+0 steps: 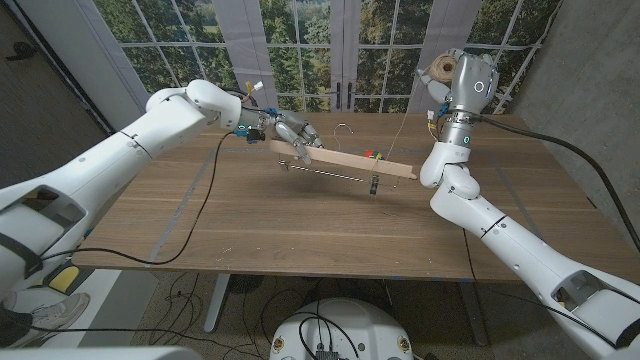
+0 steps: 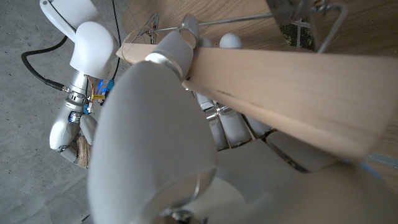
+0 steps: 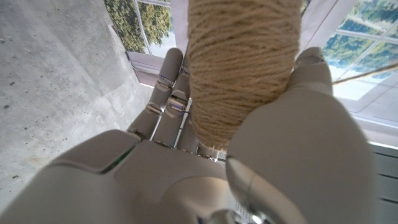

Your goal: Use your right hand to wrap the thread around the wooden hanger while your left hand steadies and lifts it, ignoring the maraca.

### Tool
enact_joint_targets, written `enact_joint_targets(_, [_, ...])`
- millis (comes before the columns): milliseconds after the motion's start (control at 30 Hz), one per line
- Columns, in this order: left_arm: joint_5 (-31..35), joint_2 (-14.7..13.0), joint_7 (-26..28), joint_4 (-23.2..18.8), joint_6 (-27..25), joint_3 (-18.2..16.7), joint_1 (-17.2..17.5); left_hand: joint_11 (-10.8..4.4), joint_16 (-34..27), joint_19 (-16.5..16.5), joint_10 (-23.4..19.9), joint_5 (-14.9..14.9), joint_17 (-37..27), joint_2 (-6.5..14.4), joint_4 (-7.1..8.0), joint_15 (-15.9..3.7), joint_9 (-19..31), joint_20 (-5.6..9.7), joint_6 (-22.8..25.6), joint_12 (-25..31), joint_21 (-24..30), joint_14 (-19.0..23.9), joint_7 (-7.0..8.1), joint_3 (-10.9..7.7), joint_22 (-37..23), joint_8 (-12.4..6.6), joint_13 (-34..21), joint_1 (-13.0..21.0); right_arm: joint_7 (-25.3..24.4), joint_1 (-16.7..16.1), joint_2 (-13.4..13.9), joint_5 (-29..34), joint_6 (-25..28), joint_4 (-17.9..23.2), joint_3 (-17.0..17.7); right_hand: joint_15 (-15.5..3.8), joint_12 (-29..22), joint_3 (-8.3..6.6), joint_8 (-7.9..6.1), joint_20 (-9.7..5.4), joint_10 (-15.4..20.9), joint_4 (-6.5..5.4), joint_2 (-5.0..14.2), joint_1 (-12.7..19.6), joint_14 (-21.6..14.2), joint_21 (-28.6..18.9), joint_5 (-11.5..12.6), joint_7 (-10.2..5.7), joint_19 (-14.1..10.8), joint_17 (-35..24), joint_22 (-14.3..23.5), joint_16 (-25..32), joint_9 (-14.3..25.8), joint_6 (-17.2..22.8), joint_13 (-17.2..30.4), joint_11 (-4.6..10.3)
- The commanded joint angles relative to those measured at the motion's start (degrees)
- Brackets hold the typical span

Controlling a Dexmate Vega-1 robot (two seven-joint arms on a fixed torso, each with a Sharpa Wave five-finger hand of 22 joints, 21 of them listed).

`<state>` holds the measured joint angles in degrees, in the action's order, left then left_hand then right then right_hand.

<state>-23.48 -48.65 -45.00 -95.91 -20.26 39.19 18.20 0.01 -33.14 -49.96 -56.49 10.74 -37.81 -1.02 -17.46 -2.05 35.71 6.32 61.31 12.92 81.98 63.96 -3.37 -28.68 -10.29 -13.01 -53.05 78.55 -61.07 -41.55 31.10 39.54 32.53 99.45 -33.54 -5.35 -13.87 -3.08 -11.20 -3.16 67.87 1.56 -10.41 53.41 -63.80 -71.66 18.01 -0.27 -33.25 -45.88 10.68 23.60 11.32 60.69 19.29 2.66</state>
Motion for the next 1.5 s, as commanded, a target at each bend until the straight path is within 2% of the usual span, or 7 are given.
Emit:
enact_joint_targets(33, [-0.14, -0.34, 3.34, -1.37, -2.32, -0.79, 0.90, 0.05, -0.33, -0.35, -0.09, -0.18, -0.34, 9.09, 8.49, -10.04, 0.12, 6.23, 0.43, -0.14, -0.08, 12.98, -0.17, -8.74, -0.23, -0.45, -0.08, 0.22, -2.93, -0.12, -0.12, 4.18, -6.35, 1.38, -0.53, -7.26, 0.25, 0.12, -0.37, -7.89, 0.52, -0.11, 19.19, 19.32, -6.52, -0.34, 0.41, -3.34, 0.17, -0.19, -0.07, -0.08, 0.32, 3.86, 0.34, 0.05])
enact_joint_targets(100, [0.14, -0.52, 4.65, -2.12, -3.06, -0.97, 1.14, -0.01, -0.24, -0.35, -0.21, -0.18, -0.25, 9.09, 8.48, -10.05, 0.14, 6.23, 0.45, -0.17, -0.08, 12.93, -0.27, -8.74, -0.23, -0.46, 0.05, 0.22, -2.93, -0.21, -0.28, 5.42, -7.22, 1.65, -0.45, -7.27, 0.30, 0.17, -0.36, -7.89, 0.44, -0.17, 19.24, 19.34, -6.56, -0.38, 0.42, -3.39, 0.17, -0.23, -0.07, -0.10, 0.32, 3.85, 0.41, 0.51])
enact_joint_targets(400, [0.45, -0.65, 10.91, -4.22, -6.59, -2.13, 2.40, 0.00, -0.22, -0.40, -0.18, -0.19, -0.12, 9.12, 8.46, -10.03, 0.16, 6.24, 0.41, -0.22, -0.08, 13.21, -0.16, -8.75, -0.21, -0.39, 0.11, 0.27, -2.93, -1.89, -0.66, 9.63, -9.89, 3.58, 0.37, -7.27, 0.49, 0.34, -0.37, -7.92, 0.48, -0.29, 19.23, 19.45, -6.62, -0.45, 0.44, -3.43, 0.25, -0.32, -0.07, -0.20, 0.32, 3.91, 0.36, 0.45])
enact_joint_targets(500, [0.20, -0.29, 13.50, -4.60, -7.77, -2.71, 2.95, -0.13, -0.20, -0.39, 0.01, -0.19, -0.16, 9.12, 8.45, -10.03, 0.10, 6.24, 0.50, -0.23, -0.09, 13.16, -0.23, -8.76, -0.20, -0.37, -0.01, 0.29, -2.93, -2.85, -0.56, 11.41, -9.45, 4.58, 0.58, -7.28, 0.47, 0.41, -0.37, -7.93, 0.56, -0.33, 19.22, 19.48, -6.62, -0.48, 0.44, -3.52, 0.27, -0.35, -0.06, -0.25, 0.32, 3.90, 0.44, 0.94])
enact_joint_targets(667, [-1.27, 0.37, 17.60, -5.18, -7.53, -4.46, 4.91, 0.05, -0.09, -0.45, -0.31, -0.19, 0.04, 9.12, 8.47, -10.01, 0.05, 6.23, 0.54, -0.13, -0.08, 13.25, -0.26, -8.74, -0.20, -0.32, 0.05, 0.27, -2.93, -4.85, 0.28, 12.81, -8.45, 6.73, 0.61, -7.31, 0.51, 0.49, -0.36, -7.94, 0.62, -0.36, 19.22, 19.59, -6.64, -0.51, 0.45, -3.55, 0.33, -0.40, -0.06, -0.32, 0.33, 3.89, 0.48, 0.61])
enact_joint_targets(1133, [-4.20, 1.32, 23.48, -5.87, -4.73, -7.21, 8.04, 0.01, 0.12, -0.41, -0.21, -0.17, 0.15, 9.10, 8.57, -9.96, 0.04, 6.21, 0.81, -0.18, -0.14, 13.16, -0.06, -8.72, -0.17, -0.36, 0.08, 0.14, 0.54, -12.57, 0.79, 17.71, 0.02, 12.43, 0.37, -7.31, 0.53, 0.72, -0.36, -7.97, 0.81, -0.55, 19.26, 19.72, -6.64, -0.60, 0.47, -3.56, 0.48, -0.51, -0.06, -0.49, 0.35, 3.89, 0.69, 0.71])
enact_joint_targets(1500, [-6.87, 2.54, 26.56, -5.26, -1.20, -9.38, 10.26, -0.21, 0.13, -0.43, -0.30, -0.14, 0.04, 9.08, 8.61, -9.91, 0.02, 6.21, 1.14, -0.10, -0.18, 13.22, -0.06, -8.71, -0.16, -0.44, 0.03, 0.03, 2.83, -16.48, -0.26, 16.96, 4.16, 13.00, 0.53, -7.31, 0.66, 0.91, -0.36, -7.96, 0.85, -0.75, 19.36, 19.82, -6.72, -0.70, 0.47, -3.68, 0.56, -0.64, -0.05, -0.60, 0.36, 3.87, 0.76, 0.59])
